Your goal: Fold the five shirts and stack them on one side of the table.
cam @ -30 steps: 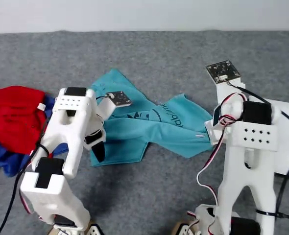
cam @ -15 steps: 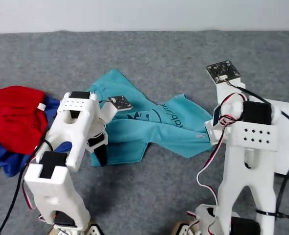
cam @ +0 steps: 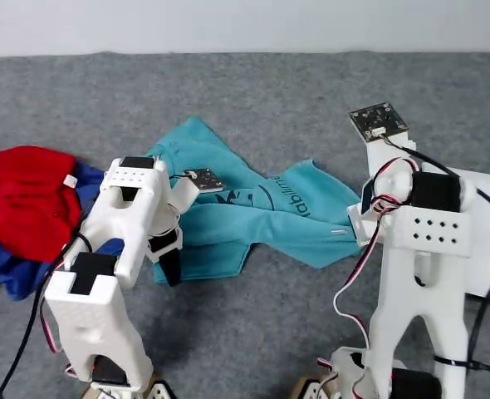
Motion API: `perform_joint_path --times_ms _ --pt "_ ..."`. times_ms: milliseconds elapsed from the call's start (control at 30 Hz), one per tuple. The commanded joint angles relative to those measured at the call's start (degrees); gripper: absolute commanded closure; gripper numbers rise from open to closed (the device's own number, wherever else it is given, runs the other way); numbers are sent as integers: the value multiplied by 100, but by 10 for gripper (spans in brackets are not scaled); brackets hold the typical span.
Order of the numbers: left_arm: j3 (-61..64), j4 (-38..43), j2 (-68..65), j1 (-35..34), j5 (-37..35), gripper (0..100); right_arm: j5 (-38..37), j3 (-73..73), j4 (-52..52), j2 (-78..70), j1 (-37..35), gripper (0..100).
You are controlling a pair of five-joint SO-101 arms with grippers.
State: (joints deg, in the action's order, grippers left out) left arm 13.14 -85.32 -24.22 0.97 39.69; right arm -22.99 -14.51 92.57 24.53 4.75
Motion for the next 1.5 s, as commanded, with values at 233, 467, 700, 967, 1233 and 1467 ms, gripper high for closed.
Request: perform_joint_path --times_ms 233,467,700,967,1233,1467 --pt "57 -88 -457 211 -396 981 -44 26 13 224 75 989" --pt "-497 -958 492 457 -457 986 -53 158 31 286 75 989" --pt "-1235 -1503 2971 457 -554 986 -53 1327 127 251 84 989" --pt "-2501 -870 4686 70 -554 986 -53 2936 84 259 84 989" --pt "-4110 185 4756 -941 -554 986 -62 3692 -708 259 154 989" --pt "-5086 1152 4756 -1046 -554 986 -220 4229 -1578 286 242 989"
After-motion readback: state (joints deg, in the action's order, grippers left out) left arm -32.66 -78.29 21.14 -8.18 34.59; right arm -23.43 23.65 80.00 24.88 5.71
